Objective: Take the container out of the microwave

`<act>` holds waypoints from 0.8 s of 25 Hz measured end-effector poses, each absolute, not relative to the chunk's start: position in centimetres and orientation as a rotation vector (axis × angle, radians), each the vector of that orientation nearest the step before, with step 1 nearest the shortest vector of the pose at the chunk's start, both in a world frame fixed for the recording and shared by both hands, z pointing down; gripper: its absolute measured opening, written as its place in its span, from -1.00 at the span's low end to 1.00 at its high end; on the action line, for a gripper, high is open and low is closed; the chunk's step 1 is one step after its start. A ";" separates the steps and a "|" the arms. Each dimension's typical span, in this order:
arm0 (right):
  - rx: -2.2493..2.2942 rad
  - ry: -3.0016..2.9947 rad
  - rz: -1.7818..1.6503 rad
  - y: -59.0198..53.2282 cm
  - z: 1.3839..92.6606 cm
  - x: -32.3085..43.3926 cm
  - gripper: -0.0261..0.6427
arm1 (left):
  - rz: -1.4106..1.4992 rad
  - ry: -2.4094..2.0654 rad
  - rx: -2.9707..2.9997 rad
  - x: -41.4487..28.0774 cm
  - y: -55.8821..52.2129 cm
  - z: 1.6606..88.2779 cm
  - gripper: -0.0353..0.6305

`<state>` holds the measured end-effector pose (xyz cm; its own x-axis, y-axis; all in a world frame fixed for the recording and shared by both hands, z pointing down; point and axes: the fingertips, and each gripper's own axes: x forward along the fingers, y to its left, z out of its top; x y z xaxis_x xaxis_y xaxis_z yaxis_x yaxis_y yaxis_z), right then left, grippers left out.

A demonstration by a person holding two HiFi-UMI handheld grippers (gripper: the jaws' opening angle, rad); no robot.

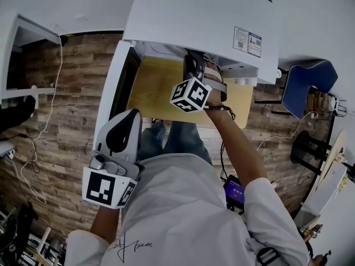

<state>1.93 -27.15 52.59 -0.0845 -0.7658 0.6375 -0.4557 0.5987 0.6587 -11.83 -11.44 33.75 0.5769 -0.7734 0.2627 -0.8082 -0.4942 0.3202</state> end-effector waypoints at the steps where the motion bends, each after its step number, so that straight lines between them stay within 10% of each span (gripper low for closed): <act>1: 1.011 -1.726 -0.348 -27.1 52.5 2.0 -0.75 | 0.114 -1.273 2.407 -11.8 -11.5 33.7 -0.89; 20: 1.036 -1.799 -0.286 -24.8 50.4 2.6 -0.75 | 0.096 -1.244 2.431 -11.0 -11.1 33.1 -0.89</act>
